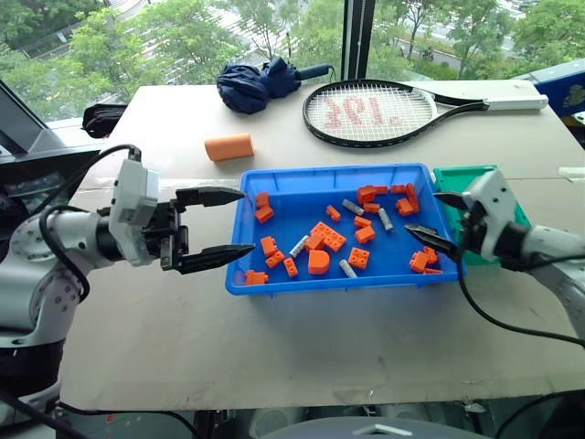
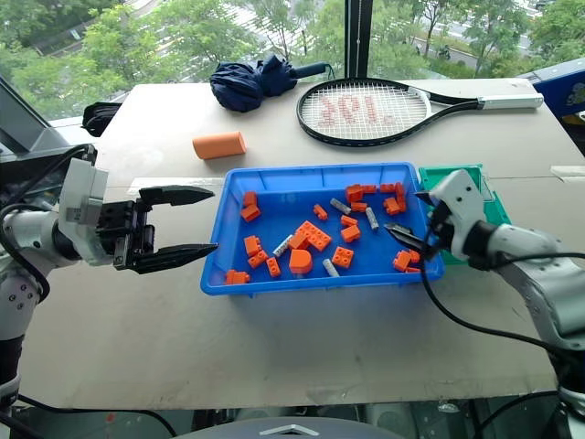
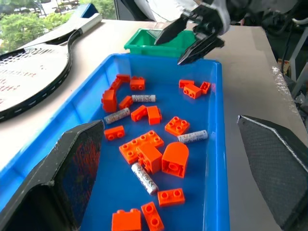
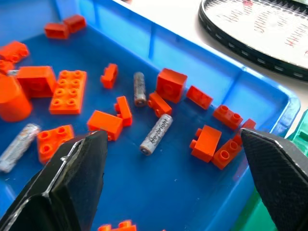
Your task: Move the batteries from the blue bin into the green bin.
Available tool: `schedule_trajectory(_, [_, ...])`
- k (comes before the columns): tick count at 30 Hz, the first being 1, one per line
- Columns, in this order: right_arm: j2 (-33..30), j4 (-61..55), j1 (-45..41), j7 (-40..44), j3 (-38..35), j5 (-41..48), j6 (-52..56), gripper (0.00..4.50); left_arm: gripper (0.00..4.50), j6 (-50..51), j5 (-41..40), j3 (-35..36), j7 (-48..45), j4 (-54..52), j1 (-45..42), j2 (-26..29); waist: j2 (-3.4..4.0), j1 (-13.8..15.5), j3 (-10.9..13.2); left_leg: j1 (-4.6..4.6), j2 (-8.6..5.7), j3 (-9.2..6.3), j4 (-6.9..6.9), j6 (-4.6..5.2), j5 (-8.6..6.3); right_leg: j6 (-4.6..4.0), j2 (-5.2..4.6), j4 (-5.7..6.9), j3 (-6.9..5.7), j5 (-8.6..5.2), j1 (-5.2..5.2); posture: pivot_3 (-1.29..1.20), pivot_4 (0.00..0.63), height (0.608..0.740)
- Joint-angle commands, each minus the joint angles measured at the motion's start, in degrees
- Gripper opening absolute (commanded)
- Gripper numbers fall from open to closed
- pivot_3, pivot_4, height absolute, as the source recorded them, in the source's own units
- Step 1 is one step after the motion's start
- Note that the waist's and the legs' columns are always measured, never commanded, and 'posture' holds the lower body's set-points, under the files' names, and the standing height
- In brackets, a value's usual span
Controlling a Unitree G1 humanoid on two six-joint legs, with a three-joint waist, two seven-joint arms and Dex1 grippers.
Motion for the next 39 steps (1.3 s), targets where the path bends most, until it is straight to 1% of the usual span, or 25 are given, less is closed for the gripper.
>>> schedule_trajectory(1, [4.1, 1.6, -5.1, -6.0, 2.8, -2.4, 6.5, 4.42, 4.50, 1.7, -1.4, 0.7, -1.0, -1.4, -2.8, 2.3, 0.00, 0.0, 0.0, -0.06, 0.00, 0.00, 0.00, 0.00, 0.00, 0.00, 0.01, 0.00, 0.00, 0.00, -0.06, 0.00, 0.150, 0.740])
schedule_trajectory(6, [9.3, 2.3, -9.5, -9.6, 5.9, -2.9, 15.1, 4.42, 4.50, 3.9, -1.9, 1.6, -1.8, -0.2, -5.0, 3.8, 0.01, -0.2, 0.0, -0.31, -0.01, -0.03, 0.07, 0.00, 0.01, 0.00, 0.01, -0.01, -0.03, 0.00, -0.27, 0.00, 0.150, 0.740])
schedule_trajectory(12, [13.0, 3.0, -12.2, -10.6, 7.9, -3.5, 20.6, 4.42, 4.50, 4.1, -0.2, 2.7, -3.9, 1.8, -3.5, 5.8, 0.02, -0.9, 0.0, -0.31, -0.02, -0.05, 0.08, 0.00, 0.01, 0.00, 0.02, 0.04, -0.05, 0.01, -0.28, 0.00, 0.150, 0.740])
schedule_trajectory(16, [13.8, 4.7, -13.0, -11.1, 8.7, -5.2, 21.5, 4.42, 4.50, 3.3, 0.4, 2.7, -4.1, 2.4, -3.6, 5.7, 0.03, -1.3, 0.0, -0.31, -0.02, -0.06, 0.08, 0.00, 0.01, 0.00, 0.02, 0.04, -0.06, 0.01, -0.29, 0.00, 0.150, 0.740])
schedule_trajectory(18, [13.9, 5.4, -13.2, -10.8, 8.7, -5.6, 21.5, 3.89, 4.50, 3.1, 0.6, 2.6, -4.4, 2.5, -3.7, 5.6, 0.03, -1.3, 0.0, -0.32, -0.03, -0.06, 0.08, 0.00, 0.01, 0.00, 0.02, 0.04, -0.05, 0.01, -0.30, 0.00, 0.150, 0.740])
schedule_trajectory(19, [13.9, 5.8, -13.2, -10.6, 8.8, -5.7, 21.5, 3.52, 4.50, 3.0, 0.6, 2.6, -4.5, 2.6, -3.8, 5.5, 0.03, -1.3, 0.0, -0.32, -0.03, -0.05, 0.08, 0.00, 0.01, 0.00, 0.02, 0.05, -0.05, 0.01, -0.31, 0.00, 0.150, 0.740])
schedule_trajectory(21, [14.0, 6.9, -13.5, -10.2, 9.2, -6.3, 21.1, 2.59, 4.50, 2.7, 0.9, 2.3, -4.6, 3.0, -4.1, 5.4, 0.02, -1.4, 0.0, -0.32, -0.03, -0.05, 0.08, 0.00, 0.01, 0.00, 0.02, 0.05, -0.05, 0.01, -0.31, 0.00, 0.150, 0.740])
schedule_trajectory(23, [14.4, 8.2, -13.9, -10.2, 9.7, -7.0, 20.4, 1.46, 4.50, 2.3, 1.1, 2.0, -4.8, 3.4, -4.4, 5.2, 0.03, -1.3, 0.0, -0.31, -0.03, -0.05, 0.08, 0.00, 0.01, 0.00, 0.02, 0.06, -0.05, 0.01, -0.31, 0.00, 0.150, 0.740])
schedule_trajectory(25, [15.0, 9.1, -14.4, -10.2, 9.9, -7.5, 20.0, 0.59, 4.50, 2.1, 1.1, 1.8, -5.0, 3.5, -4.7, 5.1, 0.02, -1.3, 0.0, -0.32, -0.03, -0.05, 0.08, 0.00, 0.01, 0.00, 0.02, 0.06, -0.06, 0.01, -0.31, 0.00, 0.150, 0.740])
schedule_trajectory(27, [15.6, 10.0, -14.7, -10.5, 10.0, -8.1, 19.8, 0.07, 4.50, 1.9, 1.2, 1.7, -5.2, 3.7, -4.8, 5.0, 0.03, -1.4, 0.0, -0.32, -0.04, -0.05, 0.09, 0.00, 0.01, 0.01, 0.02, 0.06, -0.05, 0.01, -0.31, 0.00, 0.150, 0.740])
schedule_trajectory(28, [15.7, 10.3, -14.8, -10.5, 10.1, -8.5, 19.7, 0.02, 4.50, 1.8, 1.3, 1.6, -5.4, 3.8, -4.9, 4.9, 0.03, -1.4, 0.0, -0.32, -0.04, -0.05, 0.09, -0.01, 0.01, 0.01, 0.02, 0.06, -0.05, 0.01, -0.32, 0.00, 0.150, 0.740])
schedule_trajectory(35, [15.5, 9.4, -14.9, -10.4, 8.3, -9.2, 19.7, 0.02, 4.50, 1.7, 1.4, 1.5, -6.2, 4.0, -5.1, 4.8, 0.03, -1.4, 0.0, -0.32, -0.04, -0.05, 0.09, 0.00, 0.01, 0.01, 0.02, 0.07, -0.05, 0.01, -0.32, 0.00, 0.150, 0.740])
schedule_trajectory(39, [13.2, 3.4, -15.8, -9.4, 3.6, -6.1, 23.9, 0.02, 4.50, 2.2, 0.7, 1.3, -6.4, 3.7, -5.4, 4.3, 0.06, -1.2, 0.0, -0.36, -0.04, -0.06, 0.10, 0.00, 0.01, 0.01, 0.01, 0.06, -0.06, 0.01, -0.34, 0.00, 0.150, 0.740])
